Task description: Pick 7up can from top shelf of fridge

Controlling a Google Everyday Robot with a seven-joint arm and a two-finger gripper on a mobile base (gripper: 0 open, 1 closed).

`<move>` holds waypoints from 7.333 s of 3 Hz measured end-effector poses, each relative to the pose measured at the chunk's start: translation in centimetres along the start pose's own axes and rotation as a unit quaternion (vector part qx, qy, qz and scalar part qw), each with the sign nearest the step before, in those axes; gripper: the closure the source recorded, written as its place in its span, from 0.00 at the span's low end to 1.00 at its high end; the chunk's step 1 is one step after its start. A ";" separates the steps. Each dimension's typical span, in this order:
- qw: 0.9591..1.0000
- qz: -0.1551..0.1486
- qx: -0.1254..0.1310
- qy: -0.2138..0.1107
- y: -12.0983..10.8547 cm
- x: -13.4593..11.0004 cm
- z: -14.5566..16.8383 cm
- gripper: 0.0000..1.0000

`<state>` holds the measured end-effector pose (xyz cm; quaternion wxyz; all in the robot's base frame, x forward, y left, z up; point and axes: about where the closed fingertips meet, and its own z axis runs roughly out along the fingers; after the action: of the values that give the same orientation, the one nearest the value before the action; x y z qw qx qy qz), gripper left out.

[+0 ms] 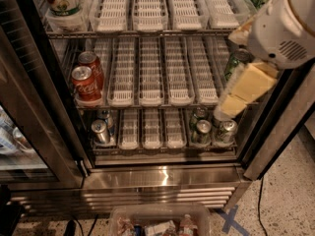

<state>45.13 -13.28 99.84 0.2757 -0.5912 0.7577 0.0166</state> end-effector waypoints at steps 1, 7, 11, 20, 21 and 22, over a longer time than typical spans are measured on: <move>0.997 -0.023 -0.004 -0.078 0.6 -6.1 1.0 0.00; 0.941 0.021 0.000 -0.337 7.7 -26.2 6.7 0.00; 0.910 0.075 0.060 -0.403 8.5 -32.4 6.2 0.00; 0.852 0.168 0.218 -0.445 -2.4 -29.4 7.0 0.00; 0.839 0.167 0.278 -0.436 -4.5 -27.7 6.3 0.17; 0.834 0.165 0.298 -0.434 -5.3 -28.4 6.3 0.10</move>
Offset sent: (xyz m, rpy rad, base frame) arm 0.0261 0.1461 0.0252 0.3216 -0.0583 0.3197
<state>56.66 12.52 108.55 0.7324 -0.2788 0.6145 0.0905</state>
